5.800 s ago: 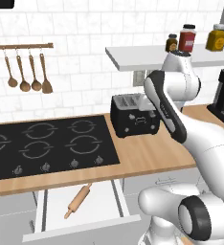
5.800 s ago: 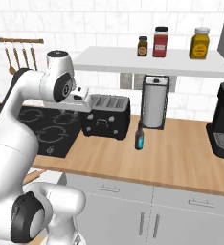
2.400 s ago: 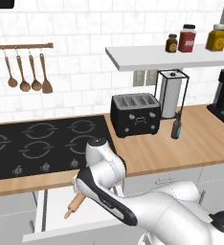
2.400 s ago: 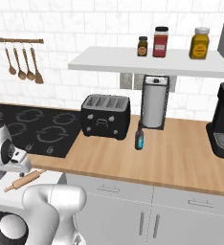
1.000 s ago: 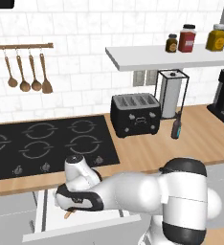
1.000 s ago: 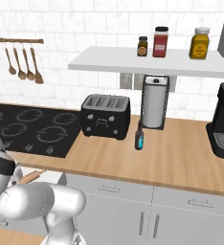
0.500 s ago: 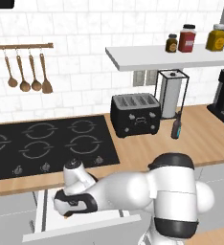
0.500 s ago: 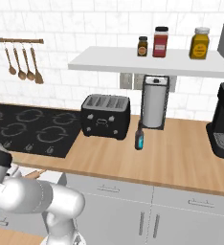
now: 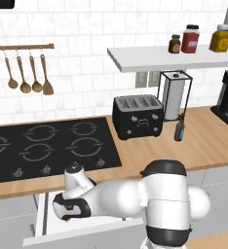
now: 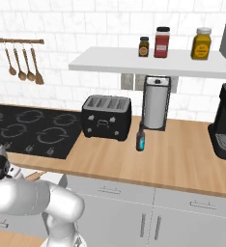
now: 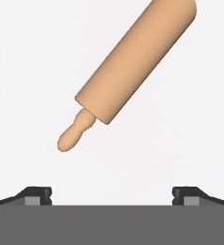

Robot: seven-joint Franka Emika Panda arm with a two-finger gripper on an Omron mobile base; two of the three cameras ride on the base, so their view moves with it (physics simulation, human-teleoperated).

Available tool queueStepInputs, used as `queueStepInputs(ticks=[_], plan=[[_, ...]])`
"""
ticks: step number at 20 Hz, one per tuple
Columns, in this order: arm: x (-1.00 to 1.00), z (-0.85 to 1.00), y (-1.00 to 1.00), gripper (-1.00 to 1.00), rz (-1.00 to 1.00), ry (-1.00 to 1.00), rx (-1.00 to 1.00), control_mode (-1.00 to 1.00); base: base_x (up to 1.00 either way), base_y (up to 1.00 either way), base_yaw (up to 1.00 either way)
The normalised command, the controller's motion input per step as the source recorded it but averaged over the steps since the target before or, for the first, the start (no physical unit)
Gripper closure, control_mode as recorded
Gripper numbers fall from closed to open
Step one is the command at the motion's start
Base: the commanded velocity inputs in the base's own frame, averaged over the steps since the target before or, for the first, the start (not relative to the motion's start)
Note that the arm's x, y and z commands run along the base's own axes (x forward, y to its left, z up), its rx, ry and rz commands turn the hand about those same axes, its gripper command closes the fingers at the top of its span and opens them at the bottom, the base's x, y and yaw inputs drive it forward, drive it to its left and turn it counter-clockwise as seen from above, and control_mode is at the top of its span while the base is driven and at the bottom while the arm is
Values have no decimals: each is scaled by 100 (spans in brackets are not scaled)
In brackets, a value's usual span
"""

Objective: Pick the rolling pin from the drawer and place it on the counter.

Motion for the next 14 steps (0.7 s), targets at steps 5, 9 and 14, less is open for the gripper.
queueStepInputs(ticks=[5,9,14], plan=[[20,-15,10,-100,0,0,0,-100,0,0,0],[14,-22,5,-100,0,0,0,-100,0,0,0],[18,-29,0,-100,0,0,0,-100,0,0,0]])
